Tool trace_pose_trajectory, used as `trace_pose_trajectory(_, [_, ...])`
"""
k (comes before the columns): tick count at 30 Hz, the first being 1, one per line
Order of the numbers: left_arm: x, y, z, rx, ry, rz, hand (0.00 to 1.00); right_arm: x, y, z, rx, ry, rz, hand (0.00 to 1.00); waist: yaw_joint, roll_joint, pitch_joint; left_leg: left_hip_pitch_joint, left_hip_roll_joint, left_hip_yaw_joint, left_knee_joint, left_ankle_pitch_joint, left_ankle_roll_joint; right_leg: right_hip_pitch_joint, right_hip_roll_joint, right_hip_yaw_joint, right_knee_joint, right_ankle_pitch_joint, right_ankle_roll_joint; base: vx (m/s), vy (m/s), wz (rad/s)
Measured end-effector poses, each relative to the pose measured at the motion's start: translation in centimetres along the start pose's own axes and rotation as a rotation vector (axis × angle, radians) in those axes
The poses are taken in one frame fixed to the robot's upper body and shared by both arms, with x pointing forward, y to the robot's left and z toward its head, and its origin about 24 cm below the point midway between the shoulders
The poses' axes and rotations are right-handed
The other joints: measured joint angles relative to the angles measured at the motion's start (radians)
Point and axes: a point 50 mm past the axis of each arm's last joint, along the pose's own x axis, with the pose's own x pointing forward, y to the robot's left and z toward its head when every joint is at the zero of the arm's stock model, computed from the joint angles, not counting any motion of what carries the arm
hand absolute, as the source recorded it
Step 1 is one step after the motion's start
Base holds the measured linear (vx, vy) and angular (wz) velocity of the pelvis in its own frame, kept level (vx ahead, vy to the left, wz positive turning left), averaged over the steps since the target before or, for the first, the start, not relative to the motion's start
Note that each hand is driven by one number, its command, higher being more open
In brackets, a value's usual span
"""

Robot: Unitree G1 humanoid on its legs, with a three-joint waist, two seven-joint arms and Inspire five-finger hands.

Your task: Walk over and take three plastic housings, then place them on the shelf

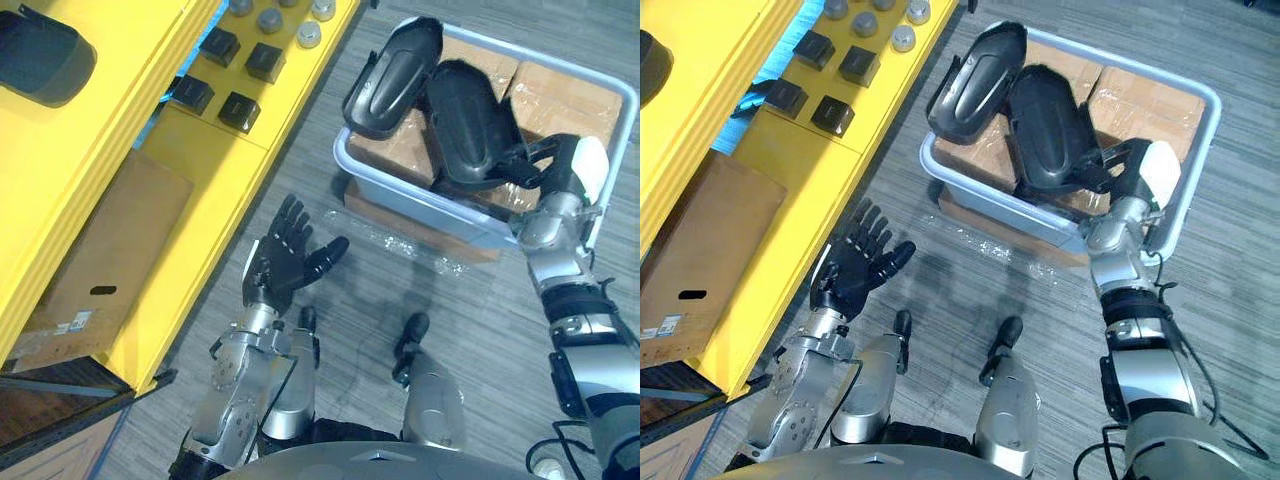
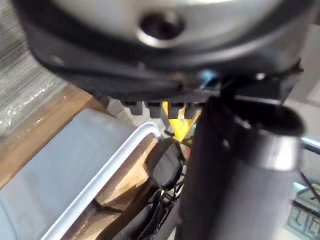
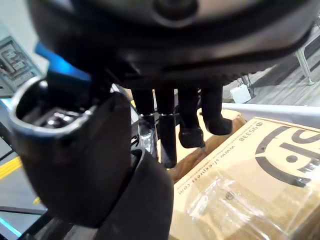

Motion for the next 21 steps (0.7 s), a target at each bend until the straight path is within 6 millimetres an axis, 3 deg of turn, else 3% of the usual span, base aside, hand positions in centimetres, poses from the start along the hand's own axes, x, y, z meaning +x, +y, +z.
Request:
trace_pose_trajectory(3, [0.4,-0.3,-0.2,0.017,0.048,-0.061,1.0,-0.9,0.9,0.2,0.005,-0.008,-0.023,0.0,-0.001,-0.031,-0.015,0.007,0.005,0.006,-0.007,0.001,0.0,0.015,0.009,0.002,-0.022,0.003,0.002,-0.04,-0.016,-0.02])
trace_pose_trajectory(7, [2.5,-2.0,-0.8,0.019,0.159,-0.165,1.0,-1.2,1.1,1.0,0.027,-0.029,-0.038,0.0,-0.005,-0.069,-0.05,0.014,0.007,0.027,-0.017,0.009,0.0,0.02,0.016,0.023,-0.058,0.031,0.002,-0.02,0.009,-0.11])
trace_pose_trajectory(13, [5.2,-2.9,-2.4,-0.056,0.323,-0.197,1.0,-1.1,1.0,1.8,-0.005,-0.08,-0.067,0.0,-0.033,-0.077,-0.076,0.023,0.009,0.052,-0.016,0.007,-0.002,0.027,0.023,0.047,-0.092,0.054,0.004,0.0,0.016,-0.13])
trace_pose_trajectory(21, [6.0,-2.3,-4.5,-0.148,0.48,-0.138,1.0,-0.8,0.5,3.7,-0.004,-0.159,-0.097,0.0,-0.077,-0.081,-0.082,0.02,0.014,0.081,-0.001,-0.005,-0.006,0.01,0.032,0.083,-0.104,0.069,0.002,0.01,0.007,-0.14])
